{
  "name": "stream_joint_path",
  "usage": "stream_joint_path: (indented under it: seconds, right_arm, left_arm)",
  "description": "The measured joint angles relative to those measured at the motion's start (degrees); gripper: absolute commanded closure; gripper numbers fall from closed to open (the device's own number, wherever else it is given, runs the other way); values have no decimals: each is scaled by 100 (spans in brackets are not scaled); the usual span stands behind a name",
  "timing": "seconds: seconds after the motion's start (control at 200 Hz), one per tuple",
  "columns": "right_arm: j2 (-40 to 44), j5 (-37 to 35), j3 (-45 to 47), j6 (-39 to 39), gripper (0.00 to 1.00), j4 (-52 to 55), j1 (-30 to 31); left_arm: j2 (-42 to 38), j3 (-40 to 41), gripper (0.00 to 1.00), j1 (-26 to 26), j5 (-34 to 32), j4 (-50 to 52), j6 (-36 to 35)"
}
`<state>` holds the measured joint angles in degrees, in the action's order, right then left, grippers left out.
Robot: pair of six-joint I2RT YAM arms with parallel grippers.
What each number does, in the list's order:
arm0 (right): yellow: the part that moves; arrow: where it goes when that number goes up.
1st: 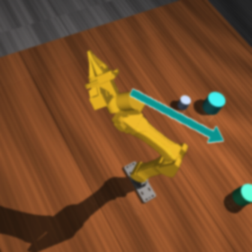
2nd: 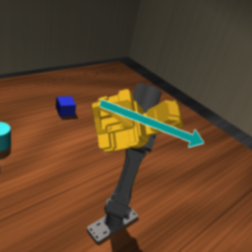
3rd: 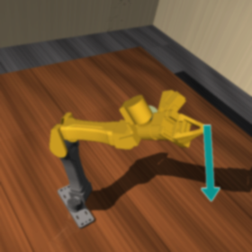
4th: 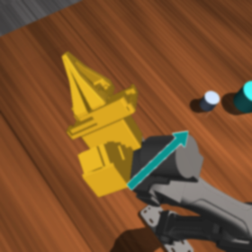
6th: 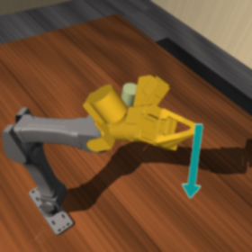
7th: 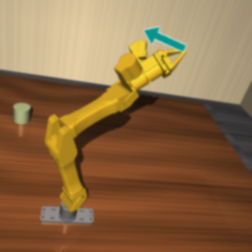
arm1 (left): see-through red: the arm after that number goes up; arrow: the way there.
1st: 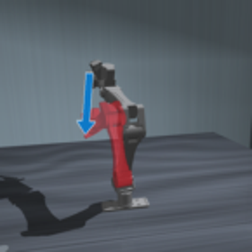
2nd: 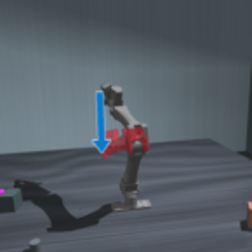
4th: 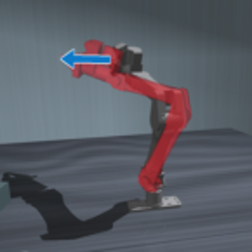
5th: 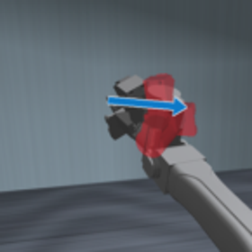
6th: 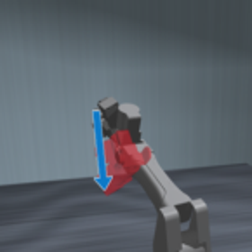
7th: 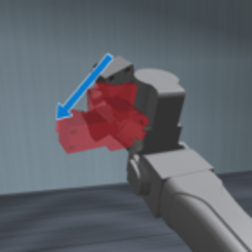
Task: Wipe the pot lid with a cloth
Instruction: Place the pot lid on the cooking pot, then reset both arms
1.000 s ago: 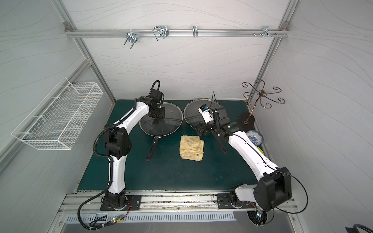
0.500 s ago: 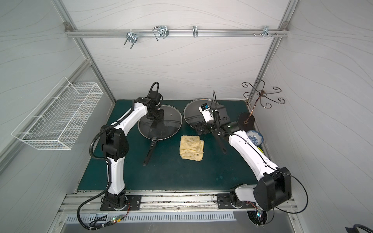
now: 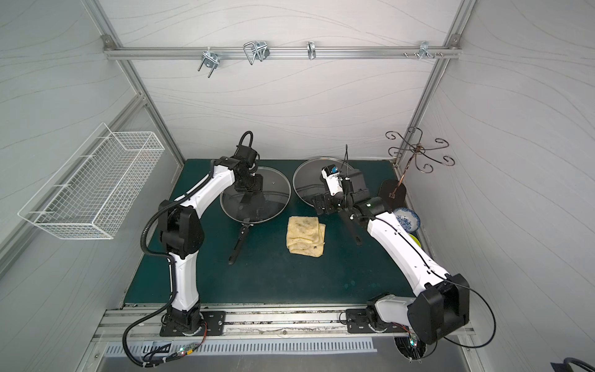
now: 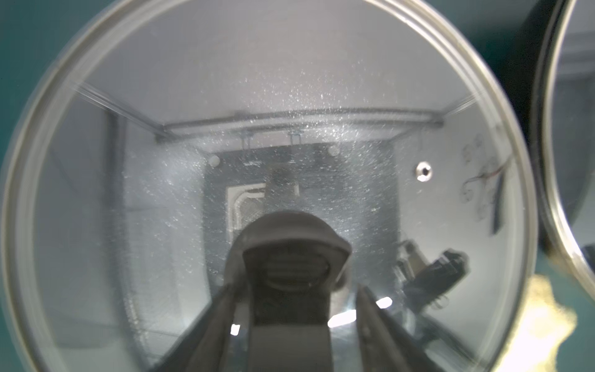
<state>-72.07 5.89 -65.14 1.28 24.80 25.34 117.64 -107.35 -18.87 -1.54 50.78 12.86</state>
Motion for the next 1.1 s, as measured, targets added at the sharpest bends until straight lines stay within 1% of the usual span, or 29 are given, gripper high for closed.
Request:
stream_joint_path:
  seconds: [0.05,0.07,0.115,0.265,0.39,0.51,0.63,0.76,0.83,0.91,1.016,1.101]
  right_arm:
    - [66,-98,52,44,1,-46,-9]
    - [87,-138,74,61,1,-72,-17]
    - [136,-223,131,103,1,-129,-44]
    - [323,-437,461,302,1,-459,-258]
    - [514,-570,997,348,1,-1019,-415]
    - [691,-708,1687,326,1,-1742,-562]
    - [804,-896,2428,133,1,-2544,-688]
    - [824,-1141,3174,-168,1,-3279,-848]
    - [802,-1263,3491,-238,1,-3582,-1023]
    - [691,-1360,3773,-262,1,-4015,-1320]
    - [411,-1399,3989,-267,1,-4555,-1655]
    - [162,-1388,4092,-236,1,-5047,-1849]
  left_arm:
    - [-162,223,10,0,22,-107,70]
    - [-260,323,7,0,26,-166,-9]
    - [-474,531,0,0,59,-251,68]
    - [-1368,1139,0,0,107,-754,31]
    - [-2365,1958,0,0,48,-1482,-85]
    - [-3348,3012,0,39,-114,-2424,-411]
    - [-4218,4253,0,179,-168,-3364,-750]
    - [-5106,5659,0,566,-232,-4096,-935]
    - [-5534,6358,0,938,-177,-4382,-914]
    - [-5904,7128,0,1513,15,-4809,-839]
    - [-5901,7838,0,2157,321,-5381,-817]
    - [-5560,8179,0,2385,472,-5904,-859]
